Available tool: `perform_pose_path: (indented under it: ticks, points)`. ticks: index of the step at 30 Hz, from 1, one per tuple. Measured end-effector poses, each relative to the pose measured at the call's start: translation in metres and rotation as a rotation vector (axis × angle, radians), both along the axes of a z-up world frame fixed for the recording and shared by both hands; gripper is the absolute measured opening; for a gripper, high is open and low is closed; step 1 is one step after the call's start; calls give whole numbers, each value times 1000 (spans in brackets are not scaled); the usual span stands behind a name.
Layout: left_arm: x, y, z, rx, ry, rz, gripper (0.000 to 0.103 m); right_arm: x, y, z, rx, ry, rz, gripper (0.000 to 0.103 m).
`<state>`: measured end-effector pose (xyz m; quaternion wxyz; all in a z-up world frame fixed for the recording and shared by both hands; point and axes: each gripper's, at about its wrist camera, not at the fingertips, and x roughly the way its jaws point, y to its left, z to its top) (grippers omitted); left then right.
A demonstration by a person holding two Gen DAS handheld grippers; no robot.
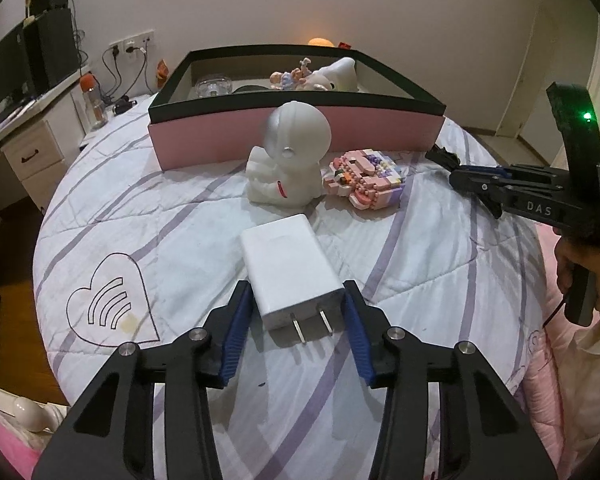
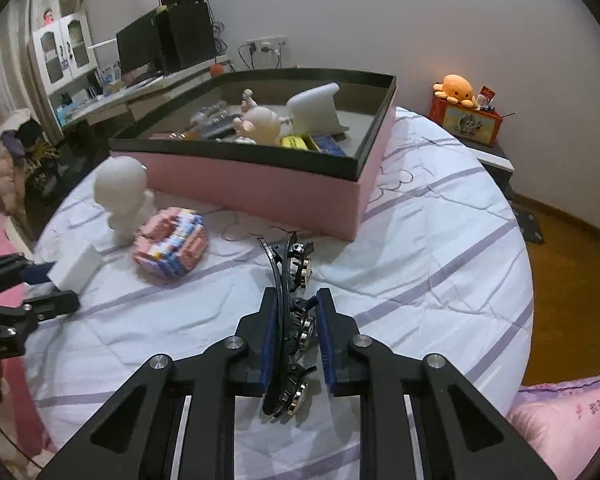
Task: Organize rigid objects
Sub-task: 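Carry the white charger and black hair clip with both tools over the box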
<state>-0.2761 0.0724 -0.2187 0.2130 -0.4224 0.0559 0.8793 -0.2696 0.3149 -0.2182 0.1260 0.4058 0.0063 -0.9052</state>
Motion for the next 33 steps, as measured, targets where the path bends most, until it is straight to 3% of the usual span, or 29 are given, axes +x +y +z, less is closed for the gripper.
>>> perform_pose_path:
  ticks: [10, 17, 25, 33]
  points:
    - [4, -18, 15, 77, 21, -8, 42, 11, -19, 19, -59, 19, 41, 19]
    - [-4, -18, -3, 45, -29, 27, 42, 7, -27, 9, -85, -20, 47, 19]
    - [-10, -11, -7, 47, -1, 69, 41, 4, -27, 3, -91, -36, 32, 19]
    - [-3, -16, 16, 84, 32, 24, 41, 8, -27, 21, -69, 9, 31, 19]
